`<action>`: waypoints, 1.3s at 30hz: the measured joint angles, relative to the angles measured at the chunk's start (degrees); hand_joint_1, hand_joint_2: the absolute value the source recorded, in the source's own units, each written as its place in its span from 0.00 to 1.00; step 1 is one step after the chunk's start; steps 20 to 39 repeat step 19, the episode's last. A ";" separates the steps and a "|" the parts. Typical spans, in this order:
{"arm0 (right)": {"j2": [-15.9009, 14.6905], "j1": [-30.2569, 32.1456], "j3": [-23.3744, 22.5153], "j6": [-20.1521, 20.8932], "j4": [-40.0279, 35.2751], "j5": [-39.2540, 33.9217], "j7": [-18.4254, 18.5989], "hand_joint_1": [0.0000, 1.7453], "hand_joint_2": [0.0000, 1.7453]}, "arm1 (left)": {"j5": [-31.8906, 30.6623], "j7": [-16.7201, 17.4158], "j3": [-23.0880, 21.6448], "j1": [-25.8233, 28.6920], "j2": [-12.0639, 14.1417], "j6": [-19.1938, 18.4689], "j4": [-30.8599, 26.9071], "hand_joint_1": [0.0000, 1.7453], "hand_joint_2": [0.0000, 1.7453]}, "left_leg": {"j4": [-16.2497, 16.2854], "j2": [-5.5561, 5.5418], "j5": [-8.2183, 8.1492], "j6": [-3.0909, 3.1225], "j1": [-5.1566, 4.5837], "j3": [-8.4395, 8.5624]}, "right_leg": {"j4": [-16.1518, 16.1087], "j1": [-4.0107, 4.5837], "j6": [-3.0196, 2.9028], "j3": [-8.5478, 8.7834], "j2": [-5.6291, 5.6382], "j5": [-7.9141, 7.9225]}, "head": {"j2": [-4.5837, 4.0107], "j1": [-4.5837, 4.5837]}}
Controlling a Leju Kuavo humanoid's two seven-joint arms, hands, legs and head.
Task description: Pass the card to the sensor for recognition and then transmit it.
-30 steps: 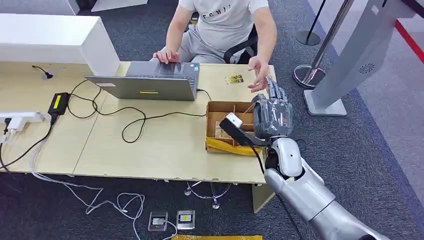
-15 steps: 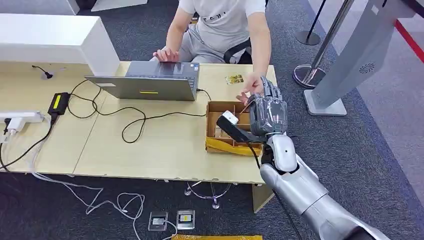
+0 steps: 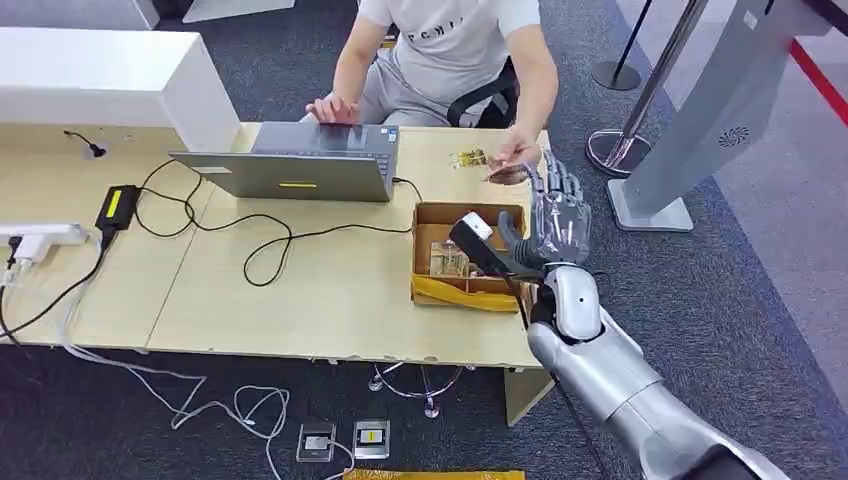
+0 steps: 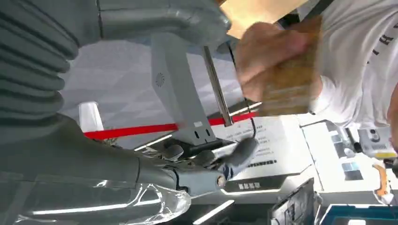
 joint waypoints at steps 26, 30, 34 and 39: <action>-5.81 -1.19 -6.16 3.76 0.90 -16.33 1.86 0.00 0.00 | 0.98 -0.46 0.57 0.45 -0.77 -0.11 0.00 0.00 0.00 | 0.03 0.00 0.00 0.00 -0.05 0.03 | -0.02 -0.05 0.00 -0.03 0.01 0.00 | 0.00 0.02; -5.81 -1.19 -6.16 3.76 0.90 -16.33 1.86 0.00 0.00 | 0.98 -0.46 0.57 0.45 -0.77 -0.11 0.00 0.00 0.00 | 0.03 0.00 0.00 0.00 -0.05 0.03 | -0.02 -0.05 0.00 -0.03 0.01 0.00 | 0.00 0.02; -5.81 -1.19 -6.16 3.76 0.90 -16.33 1.86 0.00 0.00 | 0.98 -0.46 0.57 0.45 -0.77 -0.11 0.00 0.00 0.00 | 0.03 0.00 0.00 0.00 -0.05 0.03 | -0.02 -0.05 0.00 -0.03 0.01 0.00 | 0.00 0.02; -5.81 -1.19 -6.16 3.76 0.90 -16.33 1.86 0.00 0.00 | 0.98 -0.46 0.57 0.45 -0.77 -0.11 0.00 0.00 0.00 | 0.03 0.00 0.00 0.00 -0.05 0.03 | -0.02 -0.05 0.00 -0.03 0.01 0.00 | 0.00 0.02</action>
